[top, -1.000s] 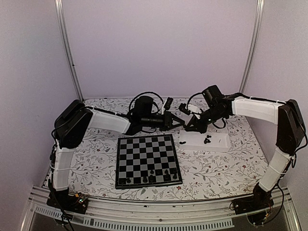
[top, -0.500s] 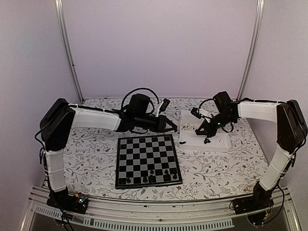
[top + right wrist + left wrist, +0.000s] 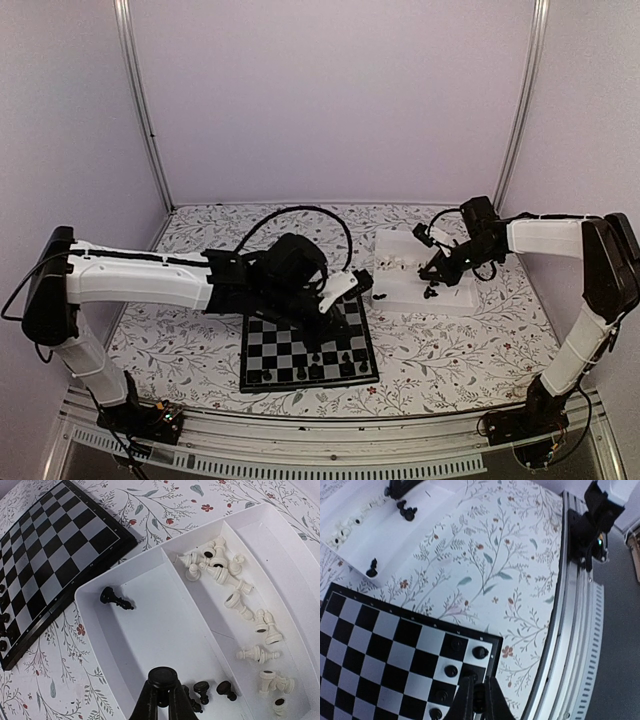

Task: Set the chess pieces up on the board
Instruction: Place the chess piece on the chessboard.

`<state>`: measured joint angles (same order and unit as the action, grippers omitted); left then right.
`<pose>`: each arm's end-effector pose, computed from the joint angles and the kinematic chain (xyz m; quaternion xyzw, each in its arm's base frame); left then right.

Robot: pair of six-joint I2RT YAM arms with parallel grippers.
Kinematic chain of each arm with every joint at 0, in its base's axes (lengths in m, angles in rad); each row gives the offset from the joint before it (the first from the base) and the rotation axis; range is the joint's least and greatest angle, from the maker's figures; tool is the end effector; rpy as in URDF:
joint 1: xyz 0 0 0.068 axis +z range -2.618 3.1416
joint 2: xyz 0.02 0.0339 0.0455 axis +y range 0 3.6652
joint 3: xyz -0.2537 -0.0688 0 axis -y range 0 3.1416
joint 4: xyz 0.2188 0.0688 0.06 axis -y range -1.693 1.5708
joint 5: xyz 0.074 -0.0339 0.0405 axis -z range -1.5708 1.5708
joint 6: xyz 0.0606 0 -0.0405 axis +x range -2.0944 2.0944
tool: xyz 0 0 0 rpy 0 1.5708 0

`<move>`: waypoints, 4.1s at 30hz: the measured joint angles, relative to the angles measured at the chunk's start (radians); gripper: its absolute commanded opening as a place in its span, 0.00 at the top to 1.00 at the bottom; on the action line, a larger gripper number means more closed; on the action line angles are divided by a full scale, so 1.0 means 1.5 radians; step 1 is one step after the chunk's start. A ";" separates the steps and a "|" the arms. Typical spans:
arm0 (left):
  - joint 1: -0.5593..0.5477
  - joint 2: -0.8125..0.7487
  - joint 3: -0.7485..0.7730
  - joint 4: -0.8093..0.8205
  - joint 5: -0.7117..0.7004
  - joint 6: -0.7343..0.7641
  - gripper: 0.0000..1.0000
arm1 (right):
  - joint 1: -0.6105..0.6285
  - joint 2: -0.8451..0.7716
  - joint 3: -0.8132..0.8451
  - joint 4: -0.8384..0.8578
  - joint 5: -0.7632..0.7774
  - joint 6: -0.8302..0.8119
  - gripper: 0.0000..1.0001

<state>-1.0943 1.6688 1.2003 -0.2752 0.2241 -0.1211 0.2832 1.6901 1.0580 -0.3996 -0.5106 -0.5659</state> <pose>0.1555 -0.3306 0.2306 0.4652 0.7833 -0.3121 0.2694 0.3060 0.1199 0.1757 -0.4454 0.8222 0.2047 0.2894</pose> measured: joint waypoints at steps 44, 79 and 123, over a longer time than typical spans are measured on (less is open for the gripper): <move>-0.101 0.076 -0.006 -0.071 -0.281 0.026 1.00 | 0.000 -0.023 -0.001 0.001 -0.019 -0.023 0.98; -0.027 0.009 -0.144 -0.089 -0.226 -0.040 1.00 | 0.000 -0.022 -0.001 -0.003 -0.030 -0.025 0.97; 0.086 -0.066 -0.078 0.187 -0.127 -0.200 0.57 | 0.243 -0.180 0.045 -0.090 0.029 -0.091 0.97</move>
<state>-0.9649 1.5692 1.0836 0.0055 0.0334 -0.4213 0.6479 1.4208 1.1255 -0.5339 -0.4671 -0.7017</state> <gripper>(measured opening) 0.425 0.058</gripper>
